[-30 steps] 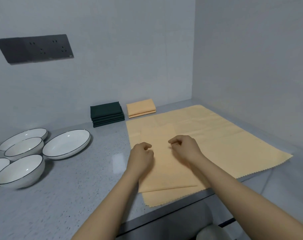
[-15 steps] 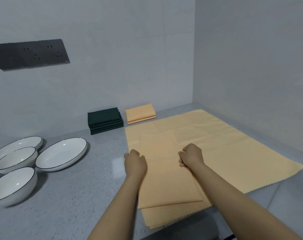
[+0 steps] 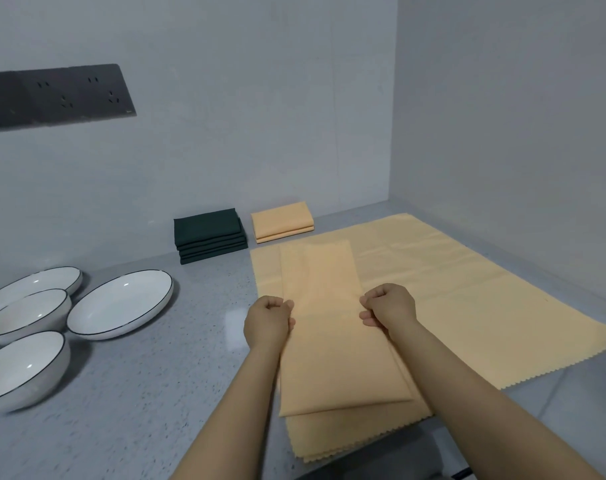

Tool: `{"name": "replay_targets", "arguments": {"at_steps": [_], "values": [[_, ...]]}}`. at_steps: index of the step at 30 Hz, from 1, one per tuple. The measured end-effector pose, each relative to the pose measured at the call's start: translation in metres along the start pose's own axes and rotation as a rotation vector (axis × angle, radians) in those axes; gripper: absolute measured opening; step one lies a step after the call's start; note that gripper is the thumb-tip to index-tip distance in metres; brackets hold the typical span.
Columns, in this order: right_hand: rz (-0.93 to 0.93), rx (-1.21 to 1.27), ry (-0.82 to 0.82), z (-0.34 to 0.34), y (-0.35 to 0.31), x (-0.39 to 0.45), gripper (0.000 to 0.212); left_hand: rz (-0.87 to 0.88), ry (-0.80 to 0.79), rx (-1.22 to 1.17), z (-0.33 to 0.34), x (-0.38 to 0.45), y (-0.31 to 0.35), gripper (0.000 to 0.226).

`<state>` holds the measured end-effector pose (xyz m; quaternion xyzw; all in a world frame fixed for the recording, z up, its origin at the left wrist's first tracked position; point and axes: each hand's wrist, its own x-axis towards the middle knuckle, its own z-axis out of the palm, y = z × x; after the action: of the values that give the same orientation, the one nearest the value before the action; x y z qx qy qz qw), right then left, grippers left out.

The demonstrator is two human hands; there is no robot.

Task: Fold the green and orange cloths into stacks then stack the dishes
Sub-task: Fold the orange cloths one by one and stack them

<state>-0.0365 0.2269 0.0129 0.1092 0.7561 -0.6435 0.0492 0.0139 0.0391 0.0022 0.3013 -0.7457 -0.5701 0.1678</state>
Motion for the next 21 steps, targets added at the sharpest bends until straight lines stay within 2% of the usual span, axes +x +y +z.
{"name": "replay_targets", "arguments": {"at_steps": [2,5,10,12,16,21], "values": [[-0.009,0.114,-0.086,-0.005,-0.001,-0.003,0.014,-0.008,-0.066,-0.174,-0.007,-0.002,0.001,0.008],[-0.032,0.176,-0.202,-0.012,-0.006,-0.007,0.005,0.002,-0.167,-0.329,-0.018,-0.008,0.004,0.005],[0.082,0.262,-0.293,-0.022,-0.014,-0.008,0.034,-0.105,-0.232,-0.482,-0.03,-0.011,0.01,0.031],[0.079,0.272,-0.302,-0.023,-0.013,-0.009,0.038,-0.115,-0.25,-0.499,-0.033,-0.015,0.01,0.04],[0.028,0.248,-0.276,-0.021,-0.008,-0.01,0.03,-0.05,-0.259,-0.392,-0.038,-0.026,0.01,0.048],[-0.08,0.021,-0.251,-0.017,-0.001,-0.012,0.01,0.033,-0.2,-0.131,-0.039,-0.027,0.002,0.051]]}}
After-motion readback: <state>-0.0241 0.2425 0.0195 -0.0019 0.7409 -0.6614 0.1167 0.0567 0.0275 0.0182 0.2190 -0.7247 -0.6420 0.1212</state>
